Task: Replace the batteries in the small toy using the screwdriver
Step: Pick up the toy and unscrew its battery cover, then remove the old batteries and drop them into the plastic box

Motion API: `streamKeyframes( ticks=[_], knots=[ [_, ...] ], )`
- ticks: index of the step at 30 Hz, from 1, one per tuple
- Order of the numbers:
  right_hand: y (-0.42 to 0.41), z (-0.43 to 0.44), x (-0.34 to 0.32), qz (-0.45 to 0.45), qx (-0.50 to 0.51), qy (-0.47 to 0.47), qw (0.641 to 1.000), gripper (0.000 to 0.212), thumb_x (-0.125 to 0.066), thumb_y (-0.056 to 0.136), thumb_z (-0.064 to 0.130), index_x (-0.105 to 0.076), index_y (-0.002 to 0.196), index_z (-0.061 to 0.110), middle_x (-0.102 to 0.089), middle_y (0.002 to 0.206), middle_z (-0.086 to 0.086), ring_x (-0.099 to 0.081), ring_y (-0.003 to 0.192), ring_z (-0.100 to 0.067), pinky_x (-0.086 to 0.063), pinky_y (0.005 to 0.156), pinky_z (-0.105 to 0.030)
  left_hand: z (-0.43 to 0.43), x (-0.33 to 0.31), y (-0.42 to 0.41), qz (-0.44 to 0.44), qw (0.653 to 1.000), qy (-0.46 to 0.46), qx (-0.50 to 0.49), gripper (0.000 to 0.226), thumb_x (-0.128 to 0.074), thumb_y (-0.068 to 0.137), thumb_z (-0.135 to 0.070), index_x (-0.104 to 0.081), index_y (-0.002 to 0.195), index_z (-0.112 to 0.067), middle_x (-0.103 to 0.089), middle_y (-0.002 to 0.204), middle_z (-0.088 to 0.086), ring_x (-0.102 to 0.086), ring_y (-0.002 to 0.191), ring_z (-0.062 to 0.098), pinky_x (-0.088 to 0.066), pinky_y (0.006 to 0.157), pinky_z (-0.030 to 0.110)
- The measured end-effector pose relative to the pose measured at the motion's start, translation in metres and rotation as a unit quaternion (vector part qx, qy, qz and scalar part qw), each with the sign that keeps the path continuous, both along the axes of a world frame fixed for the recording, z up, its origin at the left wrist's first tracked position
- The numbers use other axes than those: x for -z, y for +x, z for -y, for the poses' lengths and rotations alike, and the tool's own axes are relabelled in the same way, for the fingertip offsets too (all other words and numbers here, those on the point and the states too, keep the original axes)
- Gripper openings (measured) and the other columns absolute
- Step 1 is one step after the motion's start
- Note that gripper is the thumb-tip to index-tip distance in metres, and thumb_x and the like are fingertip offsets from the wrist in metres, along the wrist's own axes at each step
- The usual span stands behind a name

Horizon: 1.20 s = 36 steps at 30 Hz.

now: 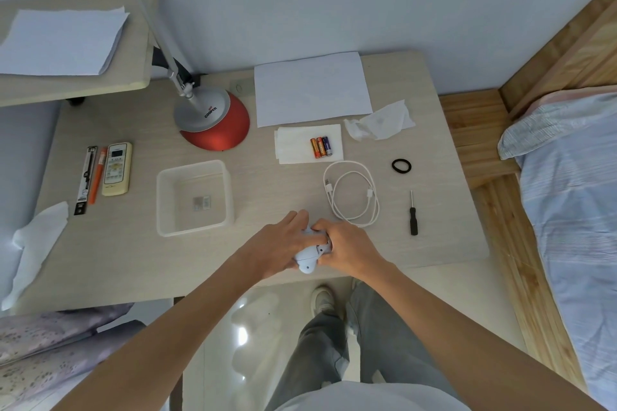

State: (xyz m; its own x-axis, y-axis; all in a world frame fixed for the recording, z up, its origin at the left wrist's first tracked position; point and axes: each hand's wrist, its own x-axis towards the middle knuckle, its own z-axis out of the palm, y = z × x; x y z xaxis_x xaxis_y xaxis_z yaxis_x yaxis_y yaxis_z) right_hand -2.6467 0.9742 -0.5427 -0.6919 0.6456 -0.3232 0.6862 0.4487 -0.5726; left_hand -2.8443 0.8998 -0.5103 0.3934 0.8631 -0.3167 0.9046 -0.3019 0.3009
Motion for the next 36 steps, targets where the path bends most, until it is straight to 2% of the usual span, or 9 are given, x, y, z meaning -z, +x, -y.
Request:
streamKeyframes(
  ticks=[6,10,14,17,21,24,26,30,36],
  knots=[
    [0.000,0.000,0.000,0.004,0.004,0.008,1.000,0.047,-0.084,0.075,0.037,-0.062,0.115,0.028,-0.073,0.089,0.004,-0.068,0.078,-0.018,-0.059,0.069,-0.038,0.006,-0.006,0.000,0.065,0.997,0.021,-0.030,0.070,-0.087,0.087,-0.027,-0.045,0.140,-0.041,-0.046,0.128,0.002,-0.052,0.108,0.021,-0.062,0.066,0.034],
    [0.002,0.001,0.000,0.002,0.012,0.010,1.000,0.048,-0.086,0.076,0.039,-0.064,0.117,0.027,-0.074,0.093,0.004,-0.069,0.080,-0.016,-0.057,0.070,-0.031,0.017,-0.003,-0.003,0.098,0.992,0.051,-0.052,0.058,-0.081,0.095,-0.025,-0.049,0.142,-0.034,-0.054,0.133,0.005,-0.060,0.108,0.023,-0.065,0.073,0.039],
    [0.002,0.002,0.001,-0.003,0.018,0.015,1.000,0.050,-0.087,0.077,0.037,-0.065,0.120,0.025,-0.076,0.098,0.006,-0.068,0.081,-0.014,-0.047,0.069,-0.022,0.033,0.004,-0.002,0.111,0.988,0.084,-0.073,0.064,-0.084,0.094,-0.021,-0.050,0.149,-0.024,-0.056,0.147,0.012,-0.067,0.117,0.030,-0.067,0.081,0.041],
    [0.003,0.002,0.002,0.000,0.016,0.015,1.000,0.059,-0.088,0.077,0.039,-0.063,0.128,0.024,-0.076,0.106,0.005,-0.070,0.088,-0.015,-0.052,0.074,-0.023,0.051,0.004,-0.007,0.125,0.980,0.109,-0.108,0.072,-0.085,0.094,-0.023,-0.045,0.154,-0.026,-0.058,0.150,0.016,-0.070,0.123,0.032,-0.068,0.089,0.043],
    [0.003,0.002,0.001,0.006,0.008,0.010,1.000,0.064,-0.090,0.078,0.040,-0.060,0.133,0.023,-0.075,0.114,0.004,-0.071,0.097,-0.014,-0.052,0.079,-0.023,0.087,0.008,-0.039,0.083,0.978,0.112,-0.157,0.050,-0.054,0.112,-0.036,-0.044,0.161,-0.031,-0.051,0.160,0.014,-0.065,0.133,0.029,-0.065,0.094,0.042],
    [0.004,0.002,0.001,0.006,0.010,0.014,1.000,0.062,-0.090,0.078,0.040,-0.061,0.130,0.023,-0.076,0.111,0.005,-0.071,0.094,-0.012,-0.055,0.078,-0.024,0.115,0.022,-0.073,0.051,0.981,0.072,-0.174,0.053,-0.040,0.114,-0.042,-0.035,0.166,-0.038,-0.042,0.165,0.009,-0.056,0.142,0.026,-0.064,0.096,0.041],
    [0.005,0.004,0.001,0.008,0.015,0.021,1.000,0.061,-0.090,0.077,0.041,-0.061,0.128,0.025,-0.076,0.109,0.007,-0.070,0.092,-0.011,-0.059,0.079,-0.028,0.129,0.032,-0.094,0.042,0.981,0.052,-0.185,0.052,-0.047,0.114,-0.035,-0.036,0.165,-0.039,-0.042,0.166,0.007,-0.053,0.146,0.027,-0.065,0.095,0.044],
    [0.005,0.004,0.002,0.003,0.017,0.023,1.000,0.061,-0.090,0.076,0.042,-0.060,0.127,0.026,-0.075,0.107,0.008,-0.070,0.091,-0.010,-0.061,0.080,-0.032,0.145,0.051,-0.122,0.020,0.977,0.012,-0.213,0.083,-0.082,0.092,-0.004,-0.042,0.160,-0.031,-0.042,0.163,0.013,-0.053,0.145,0.033,-0.066,0.088,0.048],
    [0.007,0.005,0.003,-0.002,0.014,0.027,1.000,0.061,-0.090,0.076,0.044,-0.060,0.127,0.026,-0.075,0.107,0.006,-0.070,0.091,-0.011,-0.062,0.079,-0.033,0.145,0.058,-0.125,-0.013,0.977,-0.007,-0.213,0.108,-0.103,0.060,-0.002,-0.053,0.153,-0.020,-0.044,0.161,0.017,-0.054,0.142,0.035,-0.067,0.084,0.040]
  ],
)
